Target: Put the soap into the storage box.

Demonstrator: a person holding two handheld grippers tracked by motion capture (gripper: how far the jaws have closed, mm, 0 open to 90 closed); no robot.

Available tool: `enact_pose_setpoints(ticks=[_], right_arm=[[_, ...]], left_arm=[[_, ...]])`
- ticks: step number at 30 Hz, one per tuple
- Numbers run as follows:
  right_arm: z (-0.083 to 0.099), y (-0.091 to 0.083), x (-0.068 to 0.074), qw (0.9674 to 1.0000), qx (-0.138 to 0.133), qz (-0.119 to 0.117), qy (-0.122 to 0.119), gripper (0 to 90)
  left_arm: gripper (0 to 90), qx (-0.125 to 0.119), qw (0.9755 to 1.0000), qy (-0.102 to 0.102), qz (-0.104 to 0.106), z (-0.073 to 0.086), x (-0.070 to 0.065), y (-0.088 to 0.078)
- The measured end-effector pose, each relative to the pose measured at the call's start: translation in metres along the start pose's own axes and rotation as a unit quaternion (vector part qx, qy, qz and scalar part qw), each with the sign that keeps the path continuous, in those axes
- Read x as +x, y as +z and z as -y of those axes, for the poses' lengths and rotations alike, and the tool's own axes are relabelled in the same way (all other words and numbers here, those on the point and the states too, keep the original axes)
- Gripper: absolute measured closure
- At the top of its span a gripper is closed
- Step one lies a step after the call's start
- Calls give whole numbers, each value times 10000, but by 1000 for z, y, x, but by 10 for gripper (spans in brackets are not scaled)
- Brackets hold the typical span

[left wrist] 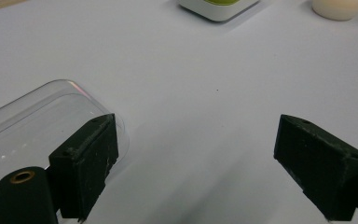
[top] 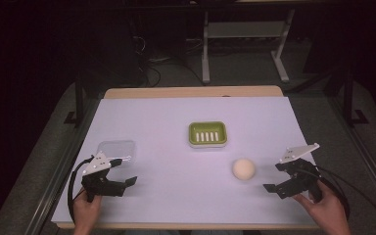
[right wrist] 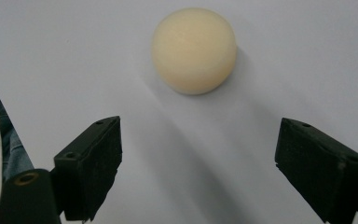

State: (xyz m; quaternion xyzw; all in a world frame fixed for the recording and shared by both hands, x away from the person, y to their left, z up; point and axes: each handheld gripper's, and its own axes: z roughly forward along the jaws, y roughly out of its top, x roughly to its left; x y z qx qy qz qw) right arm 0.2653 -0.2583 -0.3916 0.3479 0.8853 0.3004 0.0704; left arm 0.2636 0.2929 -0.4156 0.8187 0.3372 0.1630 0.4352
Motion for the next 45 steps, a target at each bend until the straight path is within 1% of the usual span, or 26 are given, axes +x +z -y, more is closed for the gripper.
enact_pose_setpoints(ticks=[6,9,14,17,20,24,26,30,31,32,39,43,45], right_arm=[[-12,1,-3,9999,4,-99,-36,138],[-17,2,-3,9999,19,-127,-109,138],[-29,7,-1,9996,89,-175,-193,139],[-37,11,0,9993,142,-236,-235,141],[-44,15,1,9990,169,-263,-323,141],[-52,23,3,9984,279,-313,-376,141],[-56,27,2,9982,346,-336,-364,141],[-60,36,-1,9977,507,-304,-343,141],[-61,38,-1,9976,543,-267,-345,141],[-62,39,-2,9973,582,-285,-335,141],[-69,48,-3,9963,742,-235,-366,142],[-73,53,-3,9957,813,-265,-370,146],[-75,56,-4,9951,876,-279,-363,145]], left_arm=[[129,-11,10000,-4,-10,0,0,-2],[129,-9,10000,-26,-7,0,-1,-1],[128,-6,10000,-3,-11,0,-1,-1],[129,-11,10000,-24,-3,0,0,-1],[129,-4,10000,5,-15,0,0,-2],[129,-10,10000,-7,-1,0,1,-2],[129,-4,10000,-16,6,0,0,-1],[129,-14,10000,-12,11,0,0,-1],[129,-15,10000,-14,12,0,0,-1],[129,-13,10000,-13,11,0,0,-1],[129,-9,10000,-25,8,0,0,0],[129,-5,10000,-36,2,0,1,0],[129,-26,10000,-77,14,-1,2,1]])
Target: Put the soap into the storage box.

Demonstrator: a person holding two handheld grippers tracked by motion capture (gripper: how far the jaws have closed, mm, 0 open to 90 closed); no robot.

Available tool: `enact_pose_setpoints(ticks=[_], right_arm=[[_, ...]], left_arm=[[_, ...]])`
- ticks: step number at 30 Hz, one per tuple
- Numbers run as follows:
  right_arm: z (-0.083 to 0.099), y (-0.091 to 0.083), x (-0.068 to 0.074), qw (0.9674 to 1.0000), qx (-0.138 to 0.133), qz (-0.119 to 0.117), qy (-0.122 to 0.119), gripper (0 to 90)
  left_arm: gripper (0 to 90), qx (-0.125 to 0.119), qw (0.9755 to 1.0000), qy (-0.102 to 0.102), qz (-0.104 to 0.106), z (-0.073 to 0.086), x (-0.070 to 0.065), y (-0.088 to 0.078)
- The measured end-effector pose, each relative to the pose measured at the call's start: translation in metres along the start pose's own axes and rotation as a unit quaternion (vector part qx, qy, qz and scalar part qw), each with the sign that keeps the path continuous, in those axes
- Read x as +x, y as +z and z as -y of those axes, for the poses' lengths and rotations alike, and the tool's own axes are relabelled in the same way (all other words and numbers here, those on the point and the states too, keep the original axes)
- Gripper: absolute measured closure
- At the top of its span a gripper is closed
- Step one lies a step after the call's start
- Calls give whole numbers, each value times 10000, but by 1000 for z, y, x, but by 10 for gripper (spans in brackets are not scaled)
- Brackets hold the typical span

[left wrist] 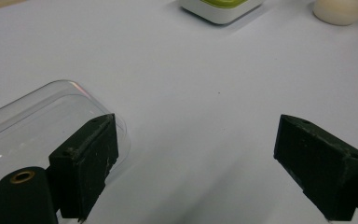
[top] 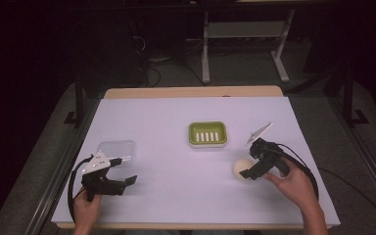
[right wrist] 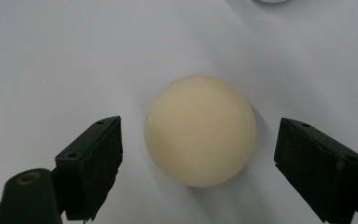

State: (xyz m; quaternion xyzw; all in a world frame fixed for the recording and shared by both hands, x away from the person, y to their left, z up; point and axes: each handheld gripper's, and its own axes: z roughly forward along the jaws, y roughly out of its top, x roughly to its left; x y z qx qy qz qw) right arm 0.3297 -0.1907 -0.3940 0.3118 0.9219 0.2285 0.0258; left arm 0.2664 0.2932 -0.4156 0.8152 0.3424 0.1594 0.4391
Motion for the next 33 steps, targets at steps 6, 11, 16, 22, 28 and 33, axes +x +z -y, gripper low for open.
enact_pose_setpoints(ticks=[6,11,16,22,28,33], right_arm=[[-5,10,-1,9998,177,-29,-5,141],[-8,15,1,9996,268,7,-65,145],[-9,21,3,9991,408,44,-67,162],[-10,28,3,9985,532,124,-73,168],[-9,32,4,9978,624,192,-123,193],[-8,34,5,9972,686,262,-149,220]], left_arm=[[128,30,10000,34,3,0,1,1],[128,21,10000,21,12,0,1,1],[128,4,10000,18,18,0,0,2],[129,28,10000,32,26,-1,0,3],[129,27,10000,27,53,-1,0,4],[129,19,10000,46,41,-2,0,4]])
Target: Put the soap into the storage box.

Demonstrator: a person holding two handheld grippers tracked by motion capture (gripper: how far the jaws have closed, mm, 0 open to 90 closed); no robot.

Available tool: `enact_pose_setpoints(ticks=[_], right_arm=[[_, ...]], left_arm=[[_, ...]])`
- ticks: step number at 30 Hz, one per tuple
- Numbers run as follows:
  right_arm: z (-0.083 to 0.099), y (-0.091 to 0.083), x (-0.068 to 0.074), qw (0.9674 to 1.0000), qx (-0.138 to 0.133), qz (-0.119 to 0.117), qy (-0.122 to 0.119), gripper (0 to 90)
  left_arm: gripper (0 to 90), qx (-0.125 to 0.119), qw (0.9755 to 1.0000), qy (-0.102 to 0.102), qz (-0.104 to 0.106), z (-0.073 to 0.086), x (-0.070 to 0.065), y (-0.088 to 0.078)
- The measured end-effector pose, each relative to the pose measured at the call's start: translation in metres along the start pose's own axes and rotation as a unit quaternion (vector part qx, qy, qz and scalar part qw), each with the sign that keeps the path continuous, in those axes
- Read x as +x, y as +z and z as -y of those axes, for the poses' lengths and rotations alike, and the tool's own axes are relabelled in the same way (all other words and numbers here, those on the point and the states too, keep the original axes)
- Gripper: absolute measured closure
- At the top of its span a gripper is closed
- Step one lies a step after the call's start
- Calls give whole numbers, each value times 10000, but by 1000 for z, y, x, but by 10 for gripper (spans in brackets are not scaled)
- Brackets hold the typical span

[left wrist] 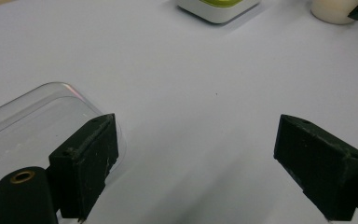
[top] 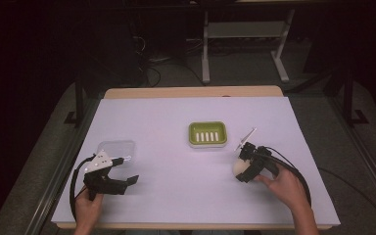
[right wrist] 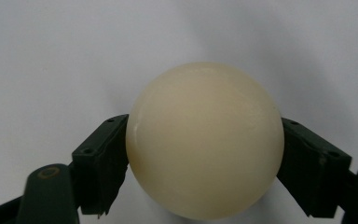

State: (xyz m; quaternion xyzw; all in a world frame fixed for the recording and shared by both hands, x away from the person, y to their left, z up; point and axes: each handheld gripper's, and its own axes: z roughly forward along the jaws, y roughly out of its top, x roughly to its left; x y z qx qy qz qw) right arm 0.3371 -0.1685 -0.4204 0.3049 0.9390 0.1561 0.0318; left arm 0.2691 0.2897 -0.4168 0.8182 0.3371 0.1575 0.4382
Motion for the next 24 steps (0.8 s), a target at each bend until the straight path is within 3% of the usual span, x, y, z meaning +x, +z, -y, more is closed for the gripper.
enact_pose_setpoints(ticks=[14,24], right_arm=[[1,-1,1,9999,14,144,0,234],[-1,-12,-7,9998,-141,-53,117,235]], left_arm=[[129,-48,10000,-12,-48,1,-2,-5],[129,-121,9999,-35,-95,1,0,-8]])
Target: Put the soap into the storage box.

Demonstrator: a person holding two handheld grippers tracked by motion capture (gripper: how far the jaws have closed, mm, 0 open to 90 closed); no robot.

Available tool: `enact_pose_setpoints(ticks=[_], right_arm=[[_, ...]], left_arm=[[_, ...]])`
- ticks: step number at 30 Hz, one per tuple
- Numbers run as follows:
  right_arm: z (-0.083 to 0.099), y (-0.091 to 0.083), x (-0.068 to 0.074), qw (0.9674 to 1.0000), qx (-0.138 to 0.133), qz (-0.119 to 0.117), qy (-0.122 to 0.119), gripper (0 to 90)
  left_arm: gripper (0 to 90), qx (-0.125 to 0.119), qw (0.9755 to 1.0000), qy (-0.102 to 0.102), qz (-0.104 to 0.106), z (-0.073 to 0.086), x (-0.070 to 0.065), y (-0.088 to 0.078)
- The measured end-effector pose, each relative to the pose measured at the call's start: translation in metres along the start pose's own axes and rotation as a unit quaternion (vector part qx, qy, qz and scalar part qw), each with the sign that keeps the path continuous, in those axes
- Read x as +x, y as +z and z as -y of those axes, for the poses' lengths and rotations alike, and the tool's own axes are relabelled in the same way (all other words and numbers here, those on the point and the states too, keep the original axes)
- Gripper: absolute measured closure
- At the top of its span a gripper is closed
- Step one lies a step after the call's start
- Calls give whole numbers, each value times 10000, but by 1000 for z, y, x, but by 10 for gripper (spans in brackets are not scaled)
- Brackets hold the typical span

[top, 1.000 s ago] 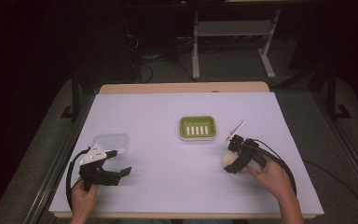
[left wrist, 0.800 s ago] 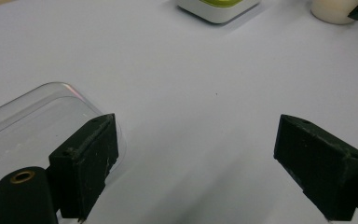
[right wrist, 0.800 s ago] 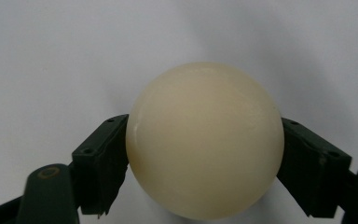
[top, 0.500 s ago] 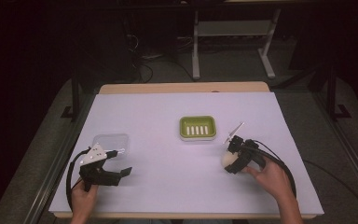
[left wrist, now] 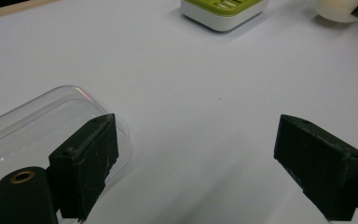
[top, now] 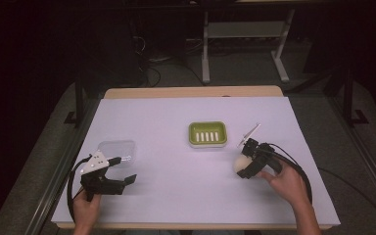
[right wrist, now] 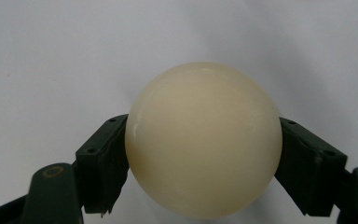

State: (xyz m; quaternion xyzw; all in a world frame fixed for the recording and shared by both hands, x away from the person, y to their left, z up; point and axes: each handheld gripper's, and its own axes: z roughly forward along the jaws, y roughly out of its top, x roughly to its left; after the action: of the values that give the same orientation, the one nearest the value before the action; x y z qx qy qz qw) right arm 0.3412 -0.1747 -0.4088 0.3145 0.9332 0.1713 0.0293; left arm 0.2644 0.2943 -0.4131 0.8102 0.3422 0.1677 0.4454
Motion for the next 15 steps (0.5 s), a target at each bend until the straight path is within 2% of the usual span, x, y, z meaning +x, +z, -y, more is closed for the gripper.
enact_pose_setpoints(ticks=[8,15], right_arm=[[-17,-15,-3,9998,-178,-65,-38,234],[-32,-20,-10,9996,-199,-183,-4,234]], left_arm=[[129,14,10000,-45,43,0,-1,1],[129,-11,10000,-64,20,0,0,0]])
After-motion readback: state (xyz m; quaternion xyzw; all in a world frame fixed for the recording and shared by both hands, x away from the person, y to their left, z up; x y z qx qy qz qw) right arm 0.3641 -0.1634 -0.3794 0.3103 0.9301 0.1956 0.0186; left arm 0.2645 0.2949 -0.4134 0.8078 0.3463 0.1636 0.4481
